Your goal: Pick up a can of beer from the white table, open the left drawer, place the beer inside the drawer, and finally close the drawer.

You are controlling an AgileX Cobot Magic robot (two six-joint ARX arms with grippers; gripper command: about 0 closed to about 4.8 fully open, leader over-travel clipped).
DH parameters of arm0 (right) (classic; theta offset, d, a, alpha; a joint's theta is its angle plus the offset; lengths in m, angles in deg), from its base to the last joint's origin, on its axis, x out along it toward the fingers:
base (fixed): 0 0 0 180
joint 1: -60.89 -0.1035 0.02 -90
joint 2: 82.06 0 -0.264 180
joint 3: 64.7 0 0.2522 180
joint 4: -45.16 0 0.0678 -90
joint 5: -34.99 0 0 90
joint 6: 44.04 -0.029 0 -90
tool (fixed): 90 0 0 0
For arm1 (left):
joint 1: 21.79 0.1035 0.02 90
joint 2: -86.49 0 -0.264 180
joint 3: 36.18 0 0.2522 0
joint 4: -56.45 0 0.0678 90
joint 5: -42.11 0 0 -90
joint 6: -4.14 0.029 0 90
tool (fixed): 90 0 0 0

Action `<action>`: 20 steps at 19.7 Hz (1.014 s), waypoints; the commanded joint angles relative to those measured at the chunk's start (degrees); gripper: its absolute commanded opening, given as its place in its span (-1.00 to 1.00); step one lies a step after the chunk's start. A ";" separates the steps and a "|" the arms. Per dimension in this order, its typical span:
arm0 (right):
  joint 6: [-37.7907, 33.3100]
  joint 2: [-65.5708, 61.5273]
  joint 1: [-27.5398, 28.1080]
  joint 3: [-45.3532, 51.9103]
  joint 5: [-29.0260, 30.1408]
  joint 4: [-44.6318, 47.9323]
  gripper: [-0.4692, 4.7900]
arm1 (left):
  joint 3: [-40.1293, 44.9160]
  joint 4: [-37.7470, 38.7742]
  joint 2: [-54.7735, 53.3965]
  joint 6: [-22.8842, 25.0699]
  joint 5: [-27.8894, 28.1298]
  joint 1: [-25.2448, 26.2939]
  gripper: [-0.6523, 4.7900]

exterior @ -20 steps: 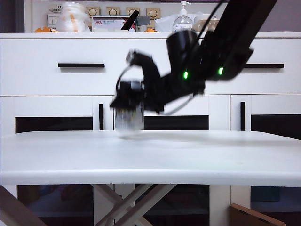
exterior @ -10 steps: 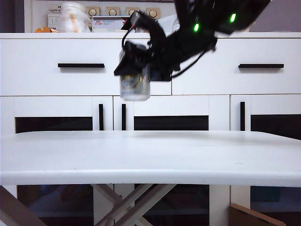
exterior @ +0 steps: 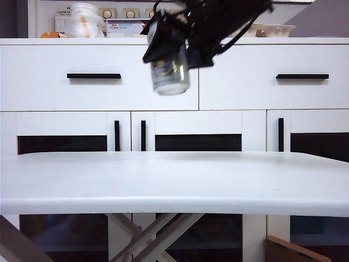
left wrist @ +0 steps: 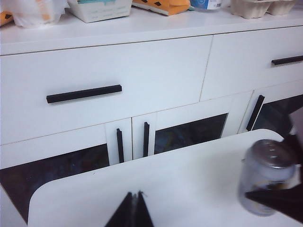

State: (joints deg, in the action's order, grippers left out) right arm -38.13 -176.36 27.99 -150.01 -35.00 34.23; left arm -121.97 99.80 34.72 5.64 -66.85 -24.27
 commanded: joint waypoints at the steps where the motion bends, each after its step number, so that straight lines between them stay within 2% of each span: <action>1: 0.48 5.09 0.72 3.48 -2.56 3.48 -0.07 | -0.13 -0.50 0.09 0.02 -0.35 -0.02 -0.78; 3: -0.42 8.72 2.16 8.81 -5.40 6.82 -0.07 | -0.13 -0.50 0.09 0.02 -0.33 -0.02 -0.78; 9: -1.66 15.91 4.44 20.06 -6.10 14.97 -0.07 | -0.13 -0.48 0.09 0.00 -0.35 -0.02 -0.78; 20: -2.91 15.98 4.33 21.66 -6.38 16.44 -0.07 | -0.11 -0.90 -1.03 -1.33 -0.15 -0.02 -0.78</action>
State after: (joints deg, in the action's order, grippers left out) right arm -40.79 -161.00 32.34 -127.72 -41.71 47.36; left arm -121.97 99.78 33.89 5.14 -66.88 -24.27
